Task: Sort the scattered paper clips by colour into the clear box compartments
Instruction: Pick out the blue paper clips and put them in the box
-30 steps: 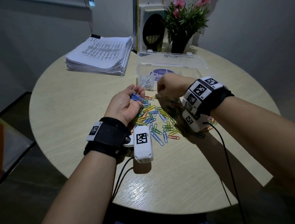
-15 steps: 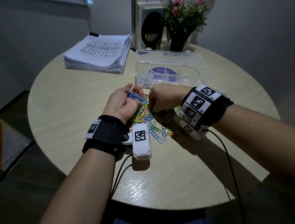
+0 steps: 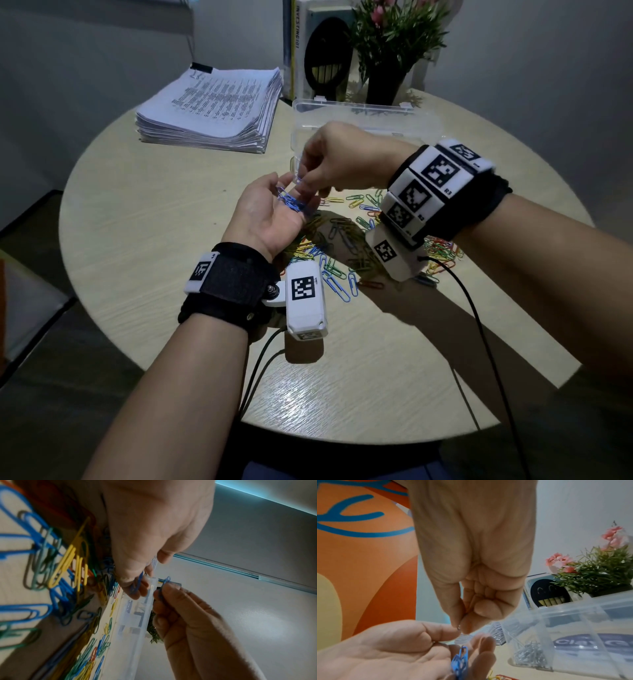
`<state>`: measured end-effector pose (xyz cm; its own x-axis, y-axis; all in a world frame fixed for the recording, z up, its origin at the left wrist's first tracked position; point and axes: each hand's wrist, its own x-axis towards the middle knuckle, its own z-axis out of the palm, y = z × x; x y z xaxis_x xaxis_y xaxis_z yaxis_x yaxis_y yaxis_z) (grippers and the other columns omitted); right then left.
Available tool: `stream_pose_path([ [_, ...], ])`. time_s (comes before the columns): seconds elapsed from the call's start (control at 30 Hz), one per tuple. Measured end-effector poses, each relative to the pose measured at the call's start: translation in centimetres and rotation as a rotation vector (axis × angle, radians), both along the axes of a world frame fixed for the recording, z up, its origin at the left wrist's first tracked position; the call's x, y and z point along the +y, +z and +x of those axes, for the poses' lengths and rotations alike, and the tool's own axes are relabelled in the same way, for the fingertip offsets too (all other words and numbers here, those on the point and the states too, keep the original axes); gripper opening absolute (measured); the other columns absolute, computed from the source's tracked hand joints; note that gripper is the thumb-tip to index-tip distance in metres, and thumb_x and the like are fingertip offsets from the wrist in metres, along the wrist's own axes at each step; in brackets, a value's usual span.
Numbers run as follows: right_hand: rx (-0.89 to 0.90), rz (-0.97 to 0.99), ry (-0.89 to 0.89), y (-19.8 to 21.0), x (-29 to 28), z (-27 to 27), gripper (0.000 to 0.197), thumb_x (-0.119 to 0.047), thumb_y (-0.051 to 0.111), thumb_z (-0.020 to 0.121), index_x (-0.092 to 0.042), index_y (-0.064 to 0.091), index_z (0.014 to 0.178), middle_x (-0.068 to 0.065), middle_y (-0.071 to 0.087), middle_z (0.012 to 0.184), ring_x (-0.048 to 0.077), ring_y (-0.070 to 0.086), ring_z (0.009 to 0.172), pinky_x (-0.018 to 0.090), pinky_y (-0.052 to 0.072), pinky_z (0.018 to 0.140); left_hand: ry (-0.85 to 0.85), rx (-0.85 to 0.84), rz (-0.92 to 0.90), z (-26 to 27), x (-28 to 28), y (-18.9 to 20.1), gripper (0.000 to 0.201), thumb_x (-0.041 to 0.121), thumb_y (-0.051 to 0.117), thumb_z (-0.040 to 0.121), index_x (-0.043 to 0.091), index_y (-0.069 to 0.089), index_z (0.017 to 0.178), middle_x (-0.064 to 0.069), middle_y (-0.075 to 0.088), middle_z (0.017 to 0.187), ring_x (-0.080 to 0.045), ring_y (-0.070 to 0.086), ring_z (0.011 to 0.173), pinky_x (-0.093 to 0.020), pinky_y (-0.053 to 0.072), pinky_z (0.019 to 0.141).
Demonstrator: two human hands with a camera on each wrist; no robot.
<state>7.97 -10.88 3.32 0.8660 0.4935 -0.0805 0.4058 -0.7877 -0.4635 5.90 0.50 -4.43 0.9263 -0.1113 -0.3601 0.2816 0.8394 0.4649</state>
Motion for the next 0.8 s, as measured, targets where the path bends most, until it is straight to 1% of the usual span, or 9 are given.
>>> stream_pose_path([
  [0.1, -0.015, 0.055, -0.002, -0.3, 0.5, 0.0, 0.013, -0.014, 0.072, 0.082, -0.003, 0.071, 0.088, 0.006, 0.066, 0.067, 0.012, 0.06, 0.053, 0.02, 0.052, 0.052, 0.002, 0.003, -0.007, -0.1, 0.0, 0.0, 0.033, 0.02, 0.028, 0.1, 0.007, 0.046, 0.076, -0.014, 0.058, 0.064, -0.025, 0.053, 0.07, -0.036, 0.044, 0.076],
  [0.17, -0.018, 0.084, -0.025, -0.4, 0.3, 0.0, 0.013, -0.01, 0.072, 0.081, 0.0, 0.07, 0.089, 0.009, 0.068, 0.07, 0.011, 0.062, 0.052, 0.019, 0.054, 0.053, 0.02, 0.019, -0.026, -0.1, 0.1, 0.0, 0.029, 0.019, 0.029, 0.1, 0.006, 0.047, 0.081, -0.016, 0.059, 0.075, -0.025, 0.054, 0.075, -0.037, 0.044, 0.081],
  [0.23, -0.017, 0.065, -0.053, -0.6, -0.3, 0.1, 0.008, -0.006, 0.071, 0.082, 0.0, 0.07, 0.087, 0.013, 0.069, 0.071, 0.018, 0.065, 0.056, 0.025, 0.057, 0.058, 0.033, 0.041, -0.024, -0.1, 0.1, 0.0, 0.026, 0.019, 0.03, 0.1, 0.006, 0.049, 0.087, -0.018, 0.056, 0.091, -0.027, 0.056, 0.083, -0.039, 0.044, 0.085],
  [0.3, 0.017, -0.022, -0.056, -0.8, -1.3, -0.2, 0.003, -0.002, 0.067, 0.083, -0.005, 0.069, 0.083, 0.009, 0.066, 0.065, 0.015, 0.063, 0.053, 0.027, 0.056, 0.058, 0.035, 0.055, 0.015, -0.1, 0.1, 0.1, 0.029, 0.021, 0.03, 0.101, 0.006, 0.05, 0.086, -0.017, 0.055, 0.09, -0.026, 0.056, 0.082, -0.039, 0.044, 0.083],
  [0.4, 0.053, -0.289, -0.006, -1.5, -2.5, -0.9, 0.008, -0.006, 0.069, 0.079, -0.011, 0.073, 0.084, -0.004, 0.062, 0.058, -0.001, 0.054, 0.039, 0.024, 0.053, 0.058, 0.032, 0.058, 0.044, -0.2, 0.1, 0.3, 0.031, 0.023, 0.03, 0.101, 0.007, 0.051, 0.085, -0.015, 0.055, 0.086, -0.025, 0.056, 0.08, -0.039, 0.041, 0.086],
  [0.5, 0.043, -0.469, 0.015, -2.2, -2.8, -1.8, 0.015, -0.024, 0.075, 0.076, -0.014, 0.074, 0.087, -0.009, 0.057, 0.058, 0.005, 0.051, 0.05, 0.024, 0.046, 0.059, 0.037, 0.066, 0.048, -0.2, 0.1, 0.2, 0.03, 0.023, 0.031, 0.101, 0.007, 0.052, 0.087, -0.015, 0.055, 0.087, -0.025, 0.056, 0.081, -0.039, 0.041, 0.086],
  [0.63, -0.002, -0.563, -0.012, -2.7, -2.8, -2.3, 0.034, -0.034, 0.072, 0.079, -0.002, 0.072, 0.088, 0.004, 0.053, 0.059, 0.018, 0.047, 0.052, 0.026, 0.043, 0.053, 0.039, 0.065, 0.044, -0.3, 0.2, 0.2, 0.029, 0.024, 0.032, 0.101, 0.006, 0.052, 0.088, -0.016, 0.056, 0.089, -0.026, 0.057, 0.083, -0.039, 0.042, 0.086],
  [0.7, 0.002, -0.568, -0.022, -2.6, -2.8, -2.3, 0.035, -0.032, 0.07, 0.082, 0.002, 0.071, 0.093, 0.01, 0.058, 0.067, 0.016, 0.045, 0.048, 0.025, 0.04, 0.046, 0.045, 0.066, 0.043, -0.3, 0.2, 0.2, 0.029, 0.024, 0.032, 0.101, 0.007, 0.052, 0.088, -0.016, 0.056, 0.089, -0.026, 0.057, 0.084, -0.039, 0.042, 0.087],
  [0.8, 0.035, -0.558, -0.035, -2.6, -3.0, -2.0, 0.031, -0.023, 0.069, 0.082, 0.003, 0.07, 0.1, 0.019, 0.064, 0.083, 0.018, 0.047, 0.057, 0.023, 0.038, 0.044, 0.044, 0.066, 0.045, -0.3, 0.2, 0.2, 0.03, 0.025, 0.032, 0.101, 0.007, 0.052, 0.089, -0.016, 0.057, 0.089, -0.026, 0.057, 0.084, -0.039, 0.043, 0.085],
])
